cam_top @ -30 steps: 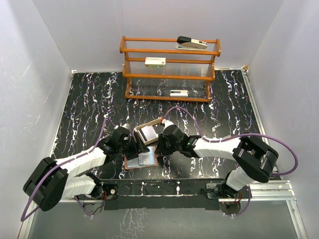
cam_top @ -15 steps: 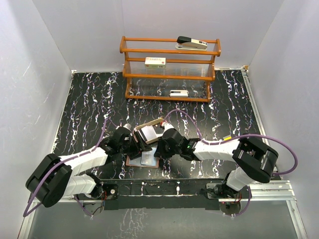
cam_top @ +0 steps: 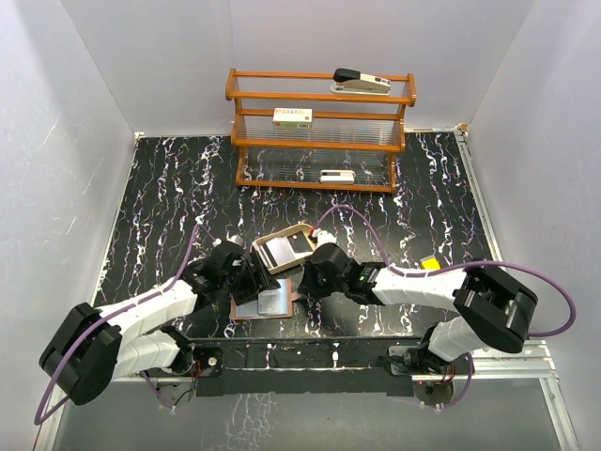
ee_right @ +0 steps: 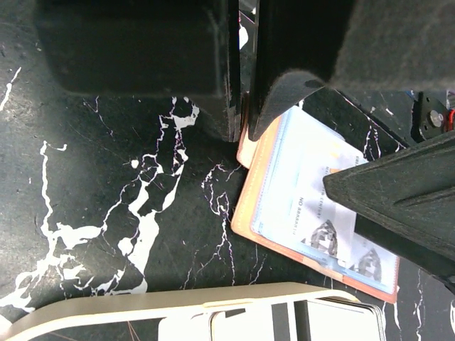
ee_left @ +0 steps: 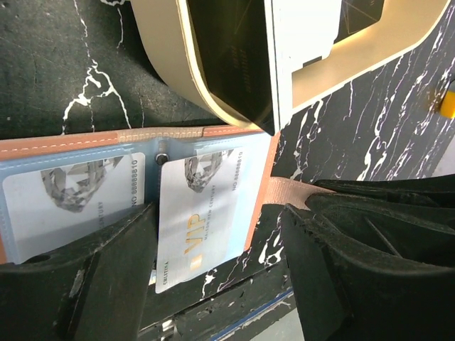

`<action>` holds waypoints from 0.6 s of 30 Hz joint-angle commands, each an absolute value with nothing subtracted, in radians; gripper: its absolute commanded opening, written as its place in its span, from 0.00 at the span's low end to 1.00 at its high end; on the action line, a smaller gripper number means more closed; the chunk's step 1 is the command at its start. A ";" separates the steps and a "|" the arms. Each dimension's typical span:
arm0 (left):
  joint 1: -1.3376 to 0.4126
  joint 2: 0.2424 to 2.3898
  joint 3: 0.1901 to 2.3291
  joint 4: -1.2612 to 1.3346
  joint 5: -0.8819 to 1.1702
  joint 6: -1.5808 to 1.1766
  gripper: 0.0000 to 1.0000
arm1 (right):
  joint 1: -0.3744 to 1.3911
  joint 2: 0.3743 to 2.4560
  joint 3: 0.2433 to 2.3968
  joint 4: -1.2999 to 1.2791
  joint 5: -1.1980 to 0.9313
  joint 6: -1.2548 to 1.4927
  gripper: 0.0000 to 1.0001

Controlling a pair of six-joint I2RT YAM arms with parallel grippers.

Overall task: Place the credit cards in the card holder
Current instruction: Insert the credit card into the card holder.

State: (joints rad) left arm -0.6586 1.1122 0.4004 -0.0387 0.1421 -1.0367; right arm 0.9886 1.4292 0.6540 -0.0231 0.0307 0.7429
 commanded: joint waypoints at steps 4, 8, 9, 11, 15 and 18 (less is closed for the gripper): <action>-0.662 1.141 0.540 -0.231 0.058 -0.890 0.69 | 0.996 1.420 0.658 0.008 0.041 0.748 0.00; -0.663 1.152 0.581 -0.259 0.061 -0.866 0.71 | 0.996 1.413 0.653 0.000 0.061 0.760 0.00; -0.662 1.146 0.578 -0.253 0.068 -0.870 0.71 | 0.996 1.413 0.652 0.000 0.061 0.761 0.00; -0.663 1.134 0.572 -0.251 0.073 -0.876 0.71 | 0.995 1.417 0.652 -0.001 0.054 0.761 0.00; -0.663 1.115 0.552 -0.252 0.090 -0.892 0.71 | 0.996 1.415 0.650 0.001 0.046 0.762 0.00; -0.663 1.105 0.519 -0.214 0.130 -0.917 0.72 | 0.996 1.413 0.652 0.002 0.047 0.762 0.00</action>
State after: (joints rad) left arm -0.6594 1.1439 0.5499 -0.2173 0.0906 -0.9001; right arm 0.9886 1.4296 0.6502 -0.0265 0.0311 0.7589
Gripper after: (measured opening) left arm 0.713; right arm 0.053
